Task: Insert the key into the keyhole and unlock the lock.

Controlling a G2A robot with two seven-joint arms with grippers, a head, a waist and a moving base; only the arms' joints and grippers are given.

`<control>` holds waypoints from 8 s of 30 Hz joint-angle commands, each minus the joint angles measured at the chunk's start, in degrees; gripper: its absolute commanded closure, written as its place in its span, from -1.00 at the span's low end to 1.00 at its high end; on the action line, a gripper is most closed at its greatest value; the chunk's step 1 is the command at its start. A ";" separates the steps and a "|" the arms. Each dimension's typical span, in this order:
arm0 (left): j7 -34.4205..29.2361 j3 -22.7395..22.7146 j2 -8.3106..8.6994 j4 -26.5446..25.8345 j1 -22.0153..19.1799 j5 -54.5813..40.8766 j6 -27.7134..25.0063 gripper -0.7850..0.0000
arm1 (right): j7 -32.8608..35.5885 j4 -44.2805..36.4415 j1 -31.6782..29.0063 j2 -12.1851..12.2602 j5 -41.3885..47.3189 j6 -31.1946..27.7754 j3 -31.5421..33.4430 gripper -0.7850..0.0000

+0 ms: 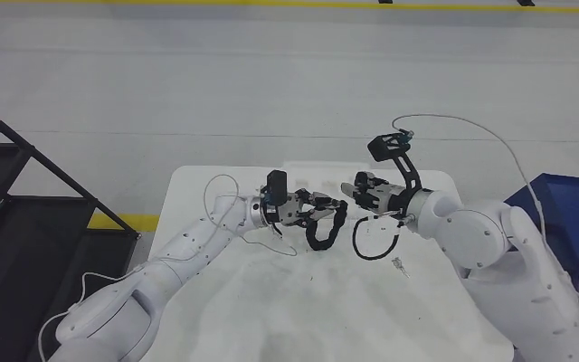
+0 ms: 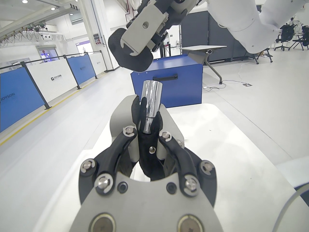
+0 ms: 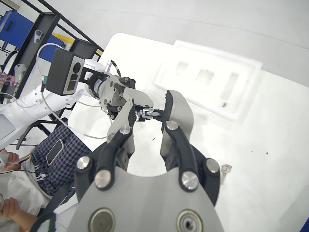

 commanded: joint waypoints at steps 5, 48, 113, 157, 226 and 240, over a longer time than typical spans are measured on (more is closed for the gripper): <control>-1.48 -1.05 1.33 -1.12 0.03 -0.04 -1.48 1.00 | 0.43 0.21 -4.32 1.08 -2.20 -6.79 4.31 -0.55; -10.18 -7.86 12.72 -16.06 5.29 -7.38 -10.18 1.00 | 12.14 25.63 -13.33 2.99 -10.98 -15.00 6.22 -1.00; -10.18 -7.86 12.72 -16.06 5.29 -7.38 -10.18 1.00 | 5.36 33.77 -12.70 1.72 -9.37 1.31 5.45 1.00; -10.18 -7.86 12.72 -16.06 5.29 -7.38 -10.18 1.00 | 0.56 49.59 17.61 -5.22 -5.58 -16.65 -12.02 1.00; -10.18 -7.86 12.72 -16.06 5.29 -7.38 -10.18 1.00 | -3.68 65.51 21.67 -11.22 -0.39 -20.18 -16.04 1.00; -10.18 -7.86 12.72 -16.06 5.29 -7.38 -10.18 1.00 | -4.01 70.45 23.37 -12.95 0.17 -21.27 -18.00 1.00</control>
